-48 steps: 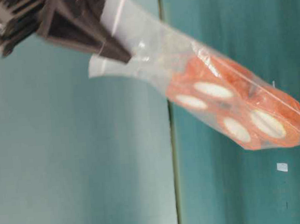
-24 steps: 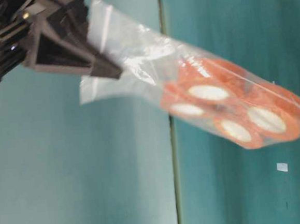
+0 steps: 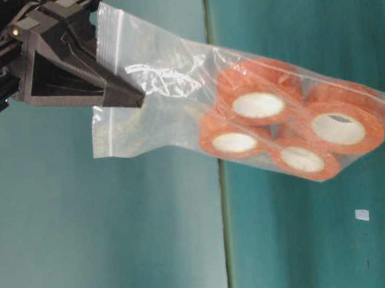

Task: Hand over the clear zip bag and make it stand upright.
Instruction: 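Raise the bag with the right gripper so it hangs vertically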

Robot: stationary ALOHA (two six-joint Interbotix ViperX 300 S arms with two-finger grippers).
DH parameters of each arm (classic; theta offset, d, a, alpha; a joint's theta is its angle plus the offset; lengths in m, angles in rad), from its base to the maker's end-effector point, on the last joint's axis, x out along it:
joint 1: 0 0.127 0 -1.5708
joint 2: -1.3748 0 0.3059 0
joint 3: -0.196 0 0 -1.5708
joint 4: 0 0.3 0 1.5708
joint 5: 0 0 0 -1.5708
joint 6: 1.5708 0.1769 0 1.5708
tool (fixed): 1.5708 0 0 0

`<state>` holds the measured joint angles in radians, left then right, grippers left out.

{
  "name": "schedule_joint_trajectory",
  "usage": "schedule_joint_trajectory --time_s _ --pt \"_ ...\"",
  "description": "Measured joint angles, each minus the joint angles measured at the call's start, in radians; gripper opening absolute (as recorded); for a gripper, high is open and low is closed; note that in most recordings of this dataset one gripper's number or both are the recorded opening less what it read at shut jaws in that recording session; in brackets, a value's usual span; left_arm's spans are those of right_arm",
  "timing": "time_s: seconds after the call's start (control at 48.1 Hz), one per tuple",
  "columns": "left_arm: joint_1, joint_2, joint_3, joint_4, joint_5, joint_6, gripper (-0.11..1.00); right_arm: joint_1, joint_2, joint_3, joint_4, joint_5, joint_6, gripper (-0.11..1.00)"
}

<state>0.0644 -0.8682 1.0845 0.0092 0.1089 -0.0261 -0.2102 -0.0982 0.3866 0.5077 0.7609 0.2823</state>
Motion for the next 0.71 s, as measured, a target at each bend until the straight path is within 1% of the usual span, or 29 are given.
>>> schedule_joint_trajectory --time_s 0.083,0.146,0.478,0.707 --pt "-0.002 0.002 0.000 0.000 0.000 0.000 -0.01 0.002 0.009 -0.017 -0.015 0.025 -0.009 0.00" --pt "-0.002 0.005 0.000 0.000 0.000 0.000 -0.01 -0.002 0.017 -0.035 -0.021 0.038 -0.029 0.01" --pt "-0.002 0.014 0.000 0.000 0.002 0.000 -0.01 -0.012 0.058 -0.123 -0.026 0.095 -0.095 0.00" --pt "0.000 0.014 0.000 0.000 0.000 0.000 -0.01 -0.017 0.064 -0.132 -0.026 0.124 -0.164 0.00"
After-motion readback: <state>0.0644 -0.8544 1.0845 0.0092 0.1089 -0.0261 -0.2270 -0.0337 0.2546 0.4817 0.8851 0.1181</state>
